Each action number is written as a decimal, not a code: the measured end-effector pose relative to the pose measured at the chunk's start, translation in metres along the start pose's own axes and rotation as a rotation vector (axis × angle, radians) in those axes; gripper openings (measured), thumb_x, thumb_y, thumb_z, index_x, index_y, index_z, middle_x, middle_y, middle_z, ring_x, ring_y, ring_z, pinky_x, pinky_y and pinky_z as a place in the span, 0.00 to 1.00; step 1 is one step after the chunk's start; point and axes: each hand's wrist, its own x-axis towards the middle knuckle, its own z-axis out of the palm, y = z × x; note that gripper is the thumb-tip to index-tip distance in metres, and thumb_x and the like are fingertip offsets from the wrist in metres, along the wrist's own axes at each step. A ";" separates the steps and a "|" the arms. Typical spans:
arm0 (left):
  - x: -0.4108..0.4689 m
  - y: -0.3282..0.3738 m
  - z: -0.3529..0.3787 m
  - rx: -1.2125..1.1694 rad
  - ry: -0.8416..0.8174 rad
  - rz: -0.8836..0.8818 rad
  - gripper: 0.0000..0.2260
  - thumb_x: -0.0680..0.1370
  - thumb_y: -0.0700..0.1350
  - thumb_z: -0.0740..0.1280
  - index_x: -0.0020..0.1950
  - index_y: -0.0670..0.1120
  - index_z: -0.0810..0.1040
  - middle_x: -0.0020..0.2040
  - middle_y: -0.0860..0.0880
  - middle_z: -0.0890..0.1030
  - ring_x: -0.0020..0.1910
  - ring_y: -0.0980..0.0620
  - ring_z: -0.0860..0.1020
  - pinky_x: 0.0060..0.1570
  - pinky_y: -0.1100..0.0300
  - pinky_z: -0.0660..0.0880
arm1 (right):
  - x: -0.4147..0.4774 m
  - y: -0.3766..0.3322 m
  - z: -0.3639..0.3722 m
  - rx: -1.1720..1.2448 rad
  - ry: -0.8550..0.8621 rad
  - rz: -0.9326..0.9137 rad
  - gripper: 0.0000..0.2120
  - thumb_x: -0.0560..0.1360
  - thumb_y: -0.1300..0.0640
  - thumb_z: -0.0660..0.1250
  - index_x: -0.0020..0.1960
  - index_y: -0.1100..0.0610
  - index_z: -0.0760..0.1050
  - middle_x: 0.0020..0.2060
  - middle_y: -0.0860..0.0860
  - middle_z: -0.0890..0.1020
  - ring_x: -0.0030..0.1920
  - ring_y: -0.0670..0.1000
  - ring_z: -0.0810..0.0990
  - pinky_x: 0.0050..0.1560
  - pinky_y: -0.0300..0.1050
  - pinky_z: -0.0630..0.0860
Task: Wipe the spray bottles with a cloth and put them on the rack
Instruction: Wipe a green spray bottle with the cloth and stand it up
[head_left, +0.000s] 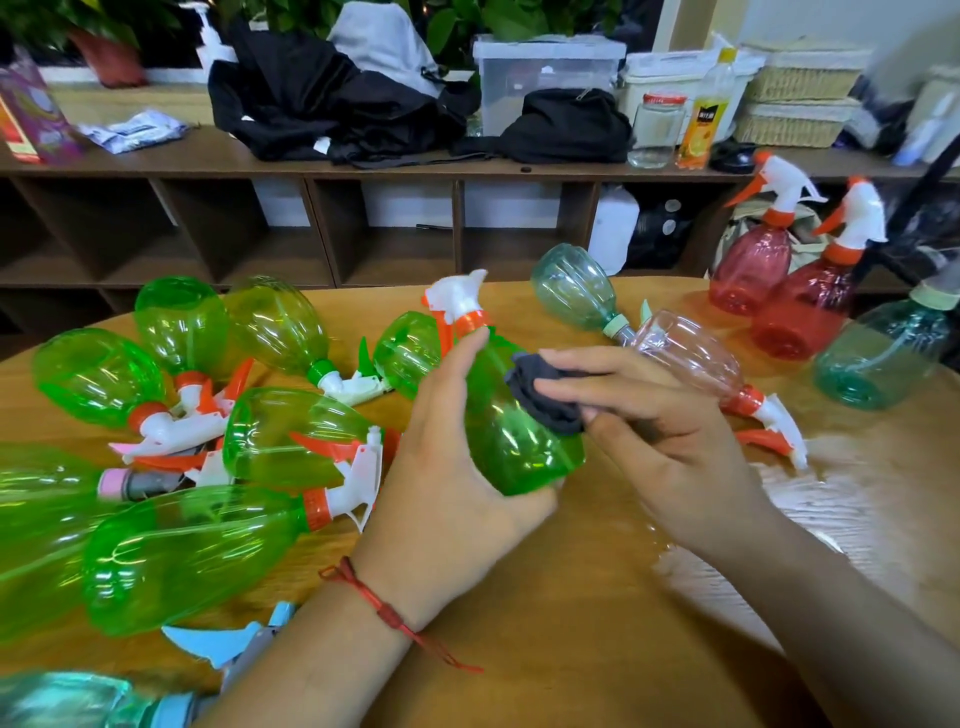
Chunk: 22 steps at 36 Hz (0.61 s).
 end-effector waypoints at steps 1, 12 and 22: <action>0.002 -0.002 -0.002 -0.022 0.020 -0.012 0.51 0.66 0.52 0.85 0.83 0.58 0.61 0.77 0.56 0.72 0.77 0.54 0.71 0.75 0.52 0.72 | -0.001 -0.001 0.000 -0.026 -0.008 -0.031 0.15 0.81 0.71 0.64 0.63 0.60 0.84 0.67 0.54 0.81 0.69 0.57 0.79 0.69 0.60 0.77; 0.002 0.005 -0.005 -0.199 0.051 -0.081 0.47 0.67 0.48 0.87 0.80 0.60 0.66 0.72 0.59 0.77 0.71 0.54 0.78 0.70 0.51 0.76 | -0.001 -0.003 -0.006 -0.011 -0.002 -0.094 0.15 0.80 0.72 0.63 0.62 0.63 0.82 0.67 0.59 0.80 0.68 0.63 0.79 0.68 0.63 0.76; -0.005 0.011 -0.004 -0.261 -0.150 0.035 0.52 0.62 0.58 0.86 0.81 0.63 0.62 0.78 0.63 0.71 0.78 0.55 0.71 0.76 0.51 0.71 | 0.006 -0.006 0.002 0.620 0.178 0.316 0.17 0.83 0.62 0.60 0.69 0.62 0.79 0.61 0.58 0.85 0.59 0.54 0.83 0.57 0.48 0.81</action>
